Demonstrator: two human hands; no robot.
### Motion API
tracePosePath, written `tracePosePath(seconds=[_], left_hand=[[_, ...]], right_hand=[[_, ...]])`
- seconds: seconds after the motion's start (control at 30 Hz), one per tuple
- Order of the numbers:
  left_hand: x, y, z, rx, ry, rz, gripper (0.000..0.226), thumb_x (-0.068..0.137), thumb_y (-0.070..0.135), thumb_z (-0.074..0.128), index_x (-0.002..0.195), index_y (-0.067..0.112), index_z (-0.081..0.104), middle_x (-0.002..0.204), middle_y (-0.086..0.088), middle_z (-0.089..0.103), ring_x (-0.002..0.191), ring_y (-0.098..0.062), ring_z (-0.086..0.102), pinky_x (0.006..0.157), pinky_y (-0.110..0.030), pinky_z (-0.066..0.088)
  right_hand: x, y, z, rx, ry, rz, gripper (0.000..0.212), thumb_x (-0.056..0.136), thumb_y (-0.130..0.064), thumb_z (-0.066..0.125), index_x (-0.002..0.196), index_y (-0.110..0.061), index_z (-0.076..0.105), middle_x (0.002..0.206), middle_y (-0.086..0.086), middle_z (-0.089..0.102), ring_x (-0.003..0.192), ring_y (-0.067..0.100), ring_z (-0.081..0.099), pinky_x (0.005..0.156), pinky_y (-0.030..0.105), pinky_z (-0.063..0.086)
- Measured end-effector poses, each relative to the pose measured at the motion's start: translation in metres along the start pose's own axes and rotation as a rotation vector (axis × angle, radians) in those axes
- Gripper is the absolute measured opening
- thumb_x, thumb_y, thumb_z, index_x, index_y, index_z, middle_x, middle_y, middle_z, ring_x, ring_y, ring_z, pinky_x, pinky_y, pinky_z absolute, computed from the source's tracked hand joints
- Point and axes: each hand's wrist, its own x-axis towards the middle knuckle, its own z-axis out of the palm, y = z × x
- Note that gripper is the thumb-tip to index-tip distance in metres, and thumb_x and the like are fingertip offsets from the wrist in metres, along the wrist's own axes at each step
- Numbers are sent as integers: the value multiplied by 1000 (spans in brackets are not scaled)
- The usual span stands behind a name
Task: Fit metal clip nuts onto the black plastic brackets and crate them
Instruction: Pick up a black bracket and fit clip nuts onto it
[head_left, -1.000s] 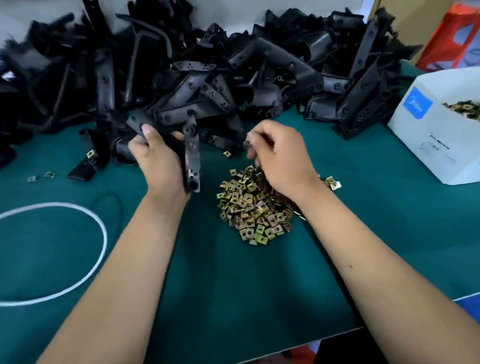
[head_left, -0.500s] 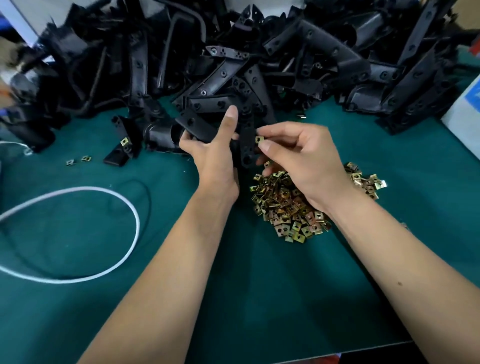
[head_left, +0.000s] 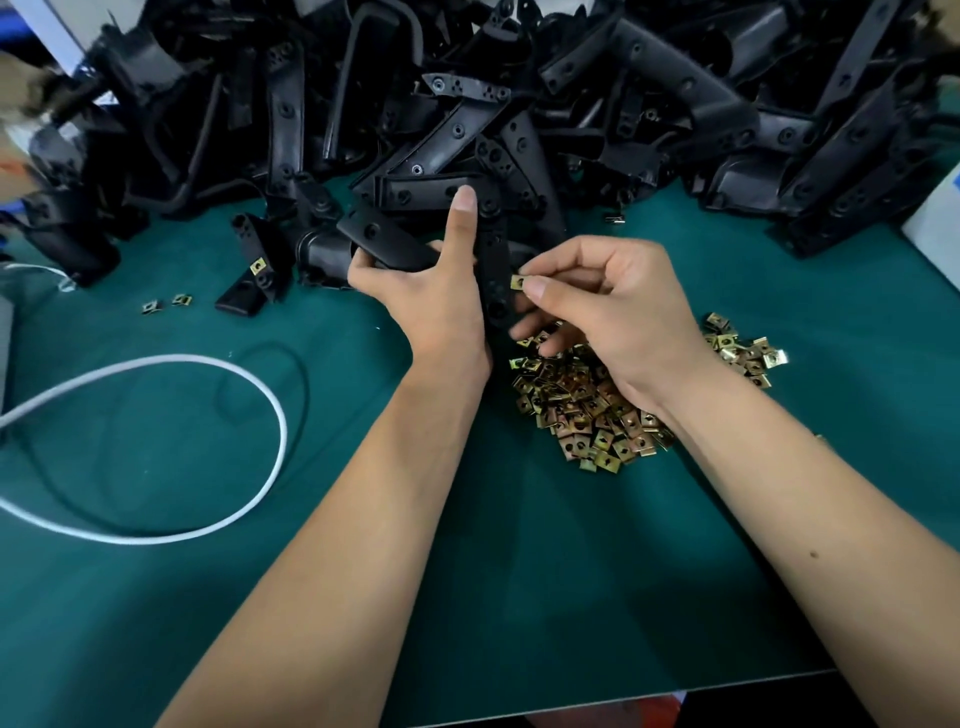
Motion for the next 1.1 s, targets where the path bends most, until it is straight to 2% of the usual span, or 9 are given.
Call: tracePosePath(seconds=[0.13,0.27,0.47,0.53,0.6,0.73,0.87,0.93,1.1], left_hand=[[2,-2,-1,-8,1,12,81,75,34,92,131,25,33,99,1,64,80,-11,67,77,-33,64],[3,-5,-1,-11,-7,56,83,75,32,92,132,23,33,114,-1,62,88,-10,65,71,-16,57],[3,-7,-2,29,-41,161,86,74,31,92,135,25,30,116,-22,59,86,-15,60,78,-24,60],[2,-7,-2,38,-59,188,87,74,31,93,135,25,31,117,-24,59,87,-17,60,81,-35,63],[0,-7,-1,52,-70,204,86,74,31,92,134,24,31,111,-19,57,87,-18,59,84,-44,63],[0,-9,-1,94,-49,218,86,75,32,92,135,22,31,111,-20,59,85,-16,59,82,-40,63],[-2,-9,-1,145,-24,229,87,75,34,92,136,22,31,119,-17,61,85,-11,59,77,-24,59],[-4,-9,-1,156,-21,232,88,76,32,92,137,21,30,123,-18,61,86,-12,60,78,-27,60],[-10,-8,2,227,-28,246,93,75,34,92,140,21,28,118,-12,62,93,-17,65,86,-38,61]], right_hand=[[-2,-1,1,-7,3,-3,4,94,3,69,96,1,72,78,10,75,69,30,76,44,22,50],[-2,-2,2,-10,54,17,6,91,2,73,92,-3,76,85,12,76,74,23,76,44,22,50],[0,-5,0,109,63,139,12,88,7,73,99,2,70,77,11,71,62,17,67,49,22,53],[0,-7,-1,158,68,191,21,86,9,73,103,1,64,74,11,69,60,18,67,52,23,54],[0,-7,-1,176,75,202,25,86,11,73,103,-2,59,73,12,68,58,19,66,52,23,54],[0,-7,0,163,73,182,30,86,14,71,95,-7,53,74,13,66,59,21,65,52,25,53],[0,-5,0,149,67,159,33,87,15,68,86,-11,49,72,12,62,58,21,65,52,25,53],[0,-4,1,142,59,156,34,88,16,67,82,-12,48,71,11,61,59,20,65,52,25,53],[1,-4,2,102,41,162,38,87,16,66,78,-14,45,69,11,61,56,18,61,47,23,48]])
